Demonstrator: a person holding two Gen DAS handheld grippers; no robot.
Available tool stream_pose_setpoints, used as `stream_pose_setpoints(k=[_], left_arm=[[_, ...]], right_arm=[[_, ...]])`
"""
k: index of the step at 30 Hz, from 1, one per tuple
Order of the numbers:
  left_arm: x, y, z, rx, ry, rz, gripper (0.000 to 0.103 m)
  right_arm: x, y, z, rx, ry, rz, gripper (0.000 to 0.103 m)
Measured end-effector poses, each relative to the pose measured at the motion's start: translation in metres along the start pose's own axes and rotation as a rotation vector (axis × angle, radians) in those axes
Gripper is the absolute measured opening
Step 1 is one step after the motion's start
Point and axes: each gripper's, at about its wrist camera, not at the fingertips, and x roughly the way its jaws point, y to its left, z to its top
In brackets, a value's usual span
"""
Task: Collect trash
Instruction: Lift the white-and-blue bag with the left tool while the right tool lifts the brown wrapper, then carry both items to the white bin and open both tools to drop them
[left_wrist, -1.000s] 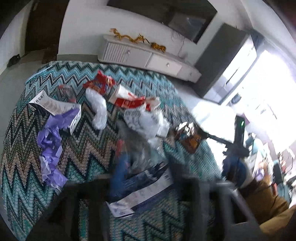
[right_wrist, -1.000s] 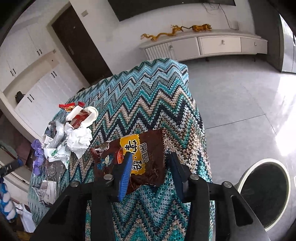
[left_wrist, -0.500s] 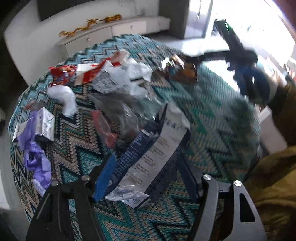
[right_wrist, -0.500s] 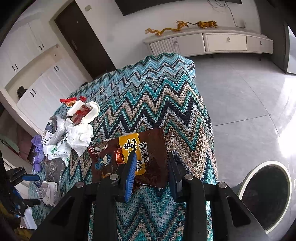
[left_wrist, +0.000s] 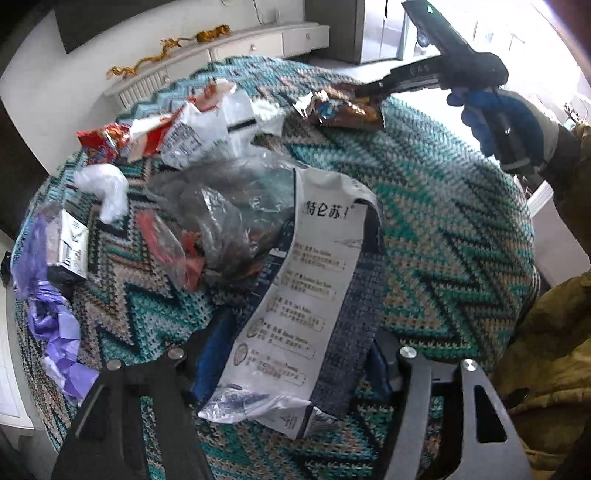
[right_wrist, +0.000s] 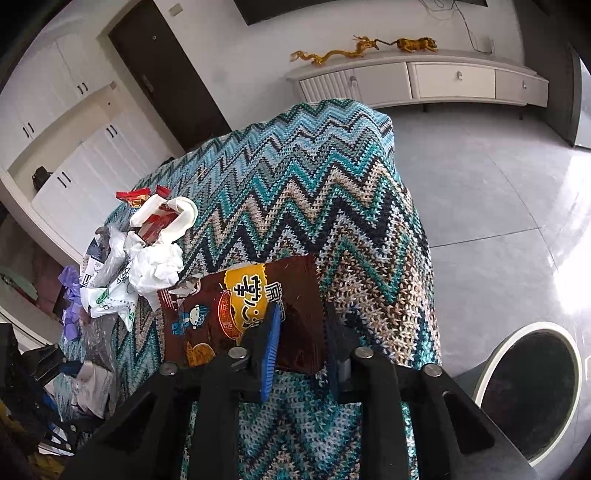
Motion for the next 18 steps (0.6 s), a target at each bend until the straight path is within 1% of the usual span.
stream_pose_setpoints(k=[4,6,12,18], left_arm=[[-0.007,-0.001,-0.004,-0.008,-0.024,0.022,0.056],[-0.012,-0.003,-0.007,-0.019,-0.036,0.022,0.053],[-0.03,0.001,-0.015,-0.068,-0.076,0.011,0.052],[-0.058,0.008,-0.013,-0.136,-0.149,-0.022,0.052]], right_arm=[[-0.004,0.004,-0.002,-0.013,-0.007,0.002,0.006],[-0.007,0.009,-0.004,-0.024,-0.014,0.005,0.005],[-0.026,0.02,-0.009,-0.044,-0.074,-0.003,0.002],[-0.061,0.029,-0.01,-0.056,-0.16,0.002,0.002]])
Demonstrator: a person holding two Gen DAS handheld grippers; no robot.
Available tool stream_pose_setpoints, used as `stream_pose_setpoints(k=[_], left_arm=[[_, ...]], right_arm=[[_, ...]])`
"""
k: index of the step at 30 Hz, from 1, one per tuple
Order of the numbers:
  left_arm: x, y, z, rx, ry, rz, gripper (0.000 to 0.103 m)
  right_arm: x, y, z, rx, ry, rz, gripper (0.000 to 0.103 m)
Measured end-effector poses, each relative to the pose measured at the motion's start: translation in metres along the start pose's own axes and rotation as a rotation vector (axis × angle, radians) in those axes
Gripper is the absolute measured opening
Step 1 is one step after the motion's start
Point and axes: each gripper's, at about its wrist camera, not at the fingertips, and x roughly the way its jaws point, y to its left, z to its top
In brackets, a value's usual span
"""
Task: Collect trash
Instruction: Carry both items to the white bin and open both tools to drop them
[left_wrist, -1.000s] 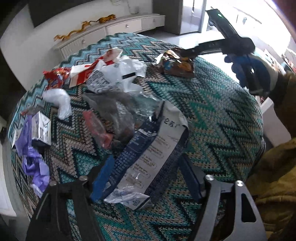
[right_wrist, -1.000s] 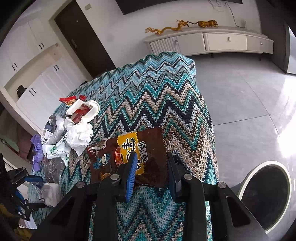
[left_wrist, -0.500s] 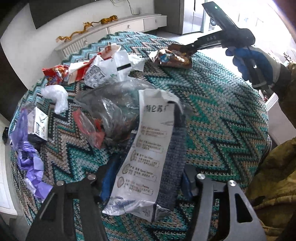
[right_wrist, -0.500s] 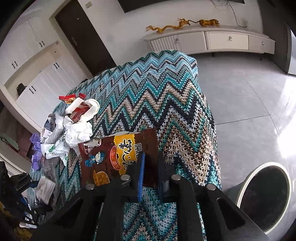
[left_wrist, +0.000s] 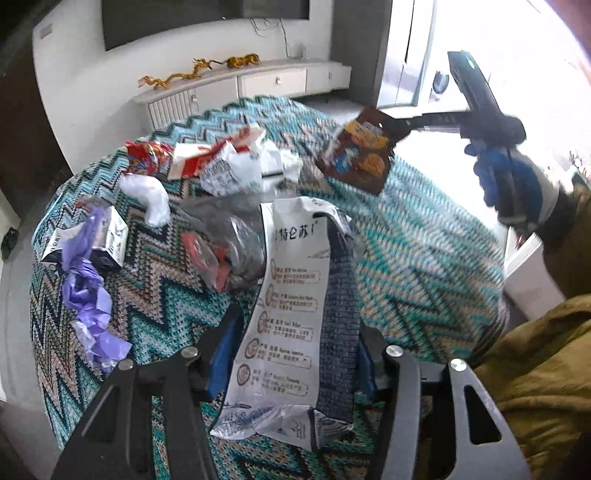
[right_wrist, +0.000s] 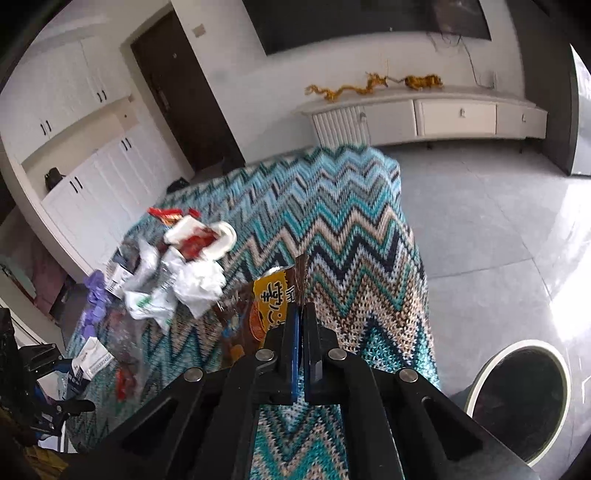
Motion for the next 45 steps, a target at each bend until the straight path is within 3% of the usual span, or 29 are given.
stream_pose_setpoints(k=[6,11,18,23,26,32,40,41,43,45], left_arm=[[-0.018,-0.009,0.022,0.005,-0.054,-0.039,0.052],[-0.012,-0.035,0.067,0.048,-0.086,-0.111,0.052],[0.035,-0.104,0.145,0.163,-0.066,-0.23,0.052],[0.096,-0.177,0.197,0.221,0.016,-0.339,0.052],[0.14,-0.219,0.219,0.229,0.086,-0.396,0.052],[0.22,-0.27,0.245,0.156,0.215,-0.465,0.054],[0.292,-0.293,0.255,0.031,0.335,-0.514,0.057],[0.295,-0.293,0.256,0.019,0.336,-0.519,0.057],[0.294,-0.292,0.257,0.006,0.331,-0.526,0.057],[0.286,-0.291,0.257,0.01,0.309,-0.527,0.057]], right_arm=[[-0.032,-0.001,0.004,0.005,-0.07,-0.006,0.001],[-0.062,-0.022,0.005,0.028,-0.131,-0.062,0.001],[-0.115,-0.097,-0.016,0.131,-0.191,-0.247,0.001],[-0.134,-0.162,-0.047,0.216,-0.16,-0.442,0.001],[-0.134,-0.198,-0.066,0.281,-0.133,-0.509,0.001],[-0.118,-0.253,-0.102,0.419,-0.097,-0.571,0.002],[-0.084,-0.297,-0.129,0.506,-0.047,-0.588,0.006],[-0.083,-0.297,-0.132,0.512,-0.044,-0.589,0.009],[-0.084,-0.301,-0.135,0.52,-0.046,-0.596,0.03],[-0.086,-0.299,-0.134,0.52,-0.057,-0.601,0.04]])
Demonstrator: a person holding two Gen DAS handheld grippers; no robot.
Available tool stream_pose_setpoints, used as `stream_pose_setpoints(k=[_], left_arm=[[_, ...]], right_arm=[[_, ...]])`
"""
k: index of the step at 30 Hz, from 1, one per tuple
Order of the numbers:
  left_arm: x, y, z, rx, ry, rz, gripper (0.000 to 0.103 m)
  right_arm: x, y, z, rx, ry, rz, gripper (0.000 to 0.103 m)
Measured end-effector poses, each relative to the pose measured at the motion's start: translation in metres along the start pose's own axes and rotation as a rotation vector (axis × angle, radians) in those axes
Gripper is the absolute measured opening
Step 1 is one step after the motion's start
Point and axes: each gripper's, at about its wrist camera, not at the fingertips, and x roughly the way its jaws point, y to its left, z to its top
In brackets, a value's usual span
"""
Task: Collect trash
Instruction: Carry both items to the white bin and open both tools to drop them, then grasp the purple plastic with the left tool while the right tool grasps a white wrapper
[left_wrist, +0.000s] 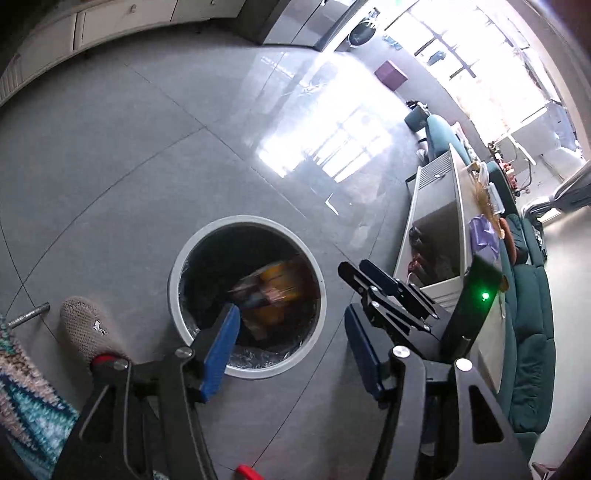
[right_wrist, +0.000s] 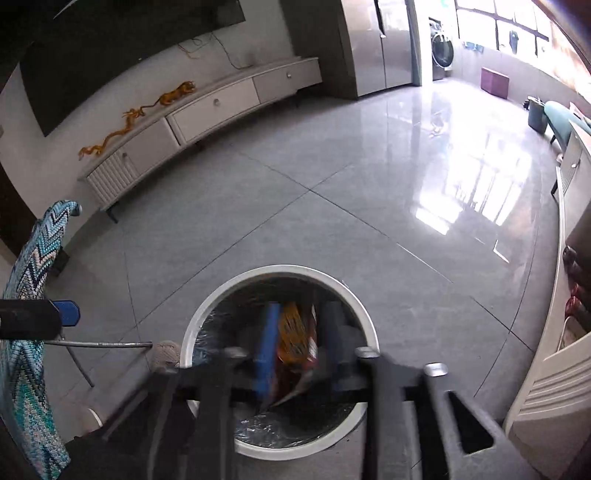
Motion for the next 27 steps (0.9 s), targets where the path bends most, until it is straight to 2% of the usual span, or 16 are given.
stream_pose_setpoints(k=[2,4,7,11,13,16,20,23,27], left_arm=[[-0.016,-0.004,-0.005,0.028,-0.039,0.027,0.057],[-0.033,-0.009,-0.009,0.05,-0.081,0.052,0.057],[-0.068,-0.017,-0.021,0.073,-0.176,0.08,0.057],[-0.127,-0.023,-0.044,0.082,-0.337,0.109,0.057],[-0.158,-0.024,-0.061,0.097,-0.391,0.13,0.057],[-0.195,-0.02,-0.088,0.117,-0.442,0.167,0.057],[-0.252,-0.002,-0.137,0.101,-0.536,0.275,0.057],[-0.291,0.025,-0.171,0.039,-0.588,0.324,0.063],[-0.336,0.066,-0.212,-0.058,-0.645,0.421,0.064]], right_arm=[[-0.005,0.001,0.0,-0.008,-0.009,-0.014,0.046],[-0.012,0.0,0.001,-0.009,-0.024,-0.023,0.064],[-0.032,0.009,0.004,-0.016,-0.063,-0.015,0.072],[-0.078,0.037,0.012,-0.056,-0.171,0.031,0.09],[-0.11,0.059,0.018,-0.089,-0.249,0.076,0.103],[-0.152,0.095,0.025,-0.153,-0.34,0.156,0.103],[-0.203,0.149,0.021,-0.231,-0.448,0.288,0.103],[-0.224,0.187,0.02,-0.281,-0.446,0.383,0.103],[-0.24,0.234,0.012,-0.343,-0.413,0.457,0.103]])
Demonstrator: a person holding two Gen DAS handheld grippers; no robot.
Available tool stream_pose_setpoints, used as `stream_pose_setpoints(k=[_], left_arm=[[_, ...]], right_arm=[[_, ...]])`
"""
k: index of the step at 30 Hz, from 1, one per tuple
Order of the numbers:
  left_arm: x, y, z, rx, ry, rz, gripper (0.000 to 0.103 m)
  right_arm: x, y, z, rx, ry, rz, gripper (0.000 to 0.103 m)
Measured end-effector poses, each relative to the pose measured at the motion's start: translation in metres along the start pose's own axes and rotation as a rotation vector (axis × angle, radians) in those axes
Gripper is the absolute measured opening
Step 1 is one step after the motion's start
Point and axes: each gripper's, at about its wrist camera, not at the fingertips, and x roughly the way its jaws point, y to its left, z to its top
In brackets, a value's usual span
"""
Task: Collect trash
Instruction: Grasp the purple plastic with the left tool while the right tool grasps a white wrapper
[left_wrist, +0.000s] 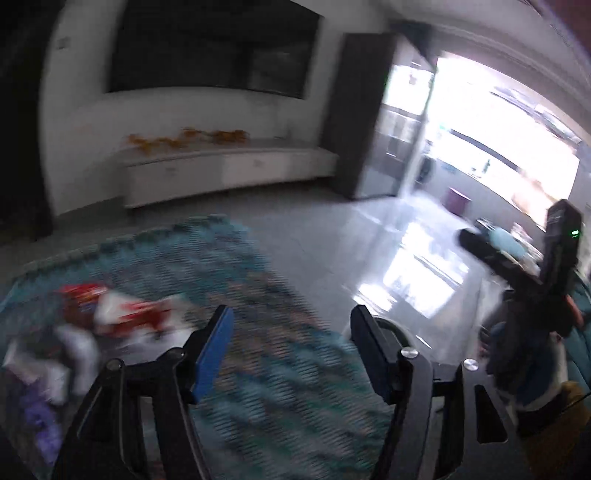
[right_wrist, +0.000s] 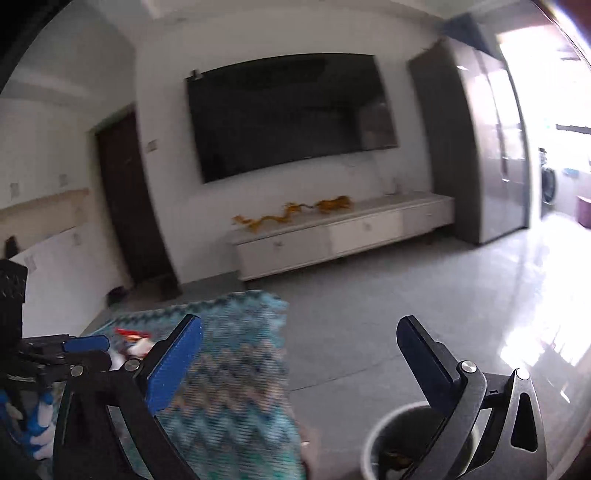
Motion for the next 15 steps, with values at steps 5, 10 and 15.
stream_pose_setpoints(k=[5,10,15], left_arm=[[-0.047,0.087,-0.027,-0.134,-0.023,0.121,0.064],[-0.075,0.157,-0.053,-0.23,-0.036,0.244,0.064],[-0.074,0.212,-0.077,-0.286,0.019,0.32,0.064]], right_arm=[[0.026,0.053,0.007,-0.02,0.091,0.12,0.103],[0.058,0.108,-0.001,-0.082,0.199,0.203,0.085],[0.105,0.149,-0.027,-0.082,0.382,0.306,0.075]])
